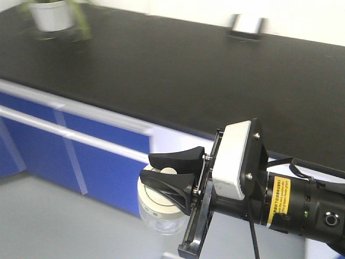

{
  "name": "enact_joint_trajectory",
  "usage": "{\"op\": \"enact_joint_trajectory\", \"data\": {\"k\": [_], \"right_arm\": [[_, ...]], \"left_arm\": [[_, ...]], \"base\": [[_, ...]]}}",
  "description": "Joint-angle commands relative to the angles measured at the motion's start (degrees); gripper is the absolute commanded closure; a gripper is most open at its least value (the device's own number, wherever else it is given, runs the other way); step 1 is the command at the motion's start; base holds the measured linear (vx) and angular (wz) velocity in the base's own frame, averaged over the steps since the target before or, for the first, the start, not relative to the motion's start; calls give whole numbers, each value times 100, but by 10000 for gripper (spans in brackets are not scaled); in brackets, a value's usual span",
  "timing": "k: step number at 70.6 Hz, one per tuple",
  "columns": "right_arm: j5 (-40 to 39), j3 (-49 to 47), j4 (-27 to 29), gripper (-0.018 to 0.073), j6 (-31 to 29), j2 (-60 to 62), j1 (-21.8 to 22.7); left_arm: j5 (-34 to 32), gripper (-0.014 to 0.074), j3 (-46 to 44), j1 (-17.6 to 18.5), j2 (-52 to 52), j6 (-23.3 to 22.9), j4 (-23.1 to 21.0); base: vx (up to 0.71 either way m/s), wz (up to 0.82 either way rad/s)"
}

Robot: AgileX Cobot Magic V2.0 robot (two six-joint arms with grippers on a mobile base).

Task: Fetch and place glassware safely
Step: 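Keep holding the jar while driving to another black bench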

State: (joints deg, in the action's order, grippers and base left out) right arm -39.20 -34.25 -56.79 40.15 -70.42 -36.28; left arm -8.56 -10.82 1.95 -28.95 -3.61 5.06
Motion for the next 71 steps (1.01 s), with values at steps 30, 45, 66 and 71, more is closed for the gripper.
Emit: {"op": "enact_joint_trajectory", "data": {"k": [30,45,66,71], "right_arm": [[-392,-173,235,563,-27,152,-1],[-398,-173,235,563,-27,152,-1],[-392,-173,235,563,-27,152,-1],[-392,-173,235,563,-27,152,-1]], "left_arm": [[-404,603,-155,26,-3,-46,-18],[-404,603,-155,26,-3,-46,-18],[-406,603,-155,26,-3,-46,-18],[-406,603,-155,26,-3,-46,-18]], "base": [[20,-70],[20,-43],[21,-15],[21,1]]}}
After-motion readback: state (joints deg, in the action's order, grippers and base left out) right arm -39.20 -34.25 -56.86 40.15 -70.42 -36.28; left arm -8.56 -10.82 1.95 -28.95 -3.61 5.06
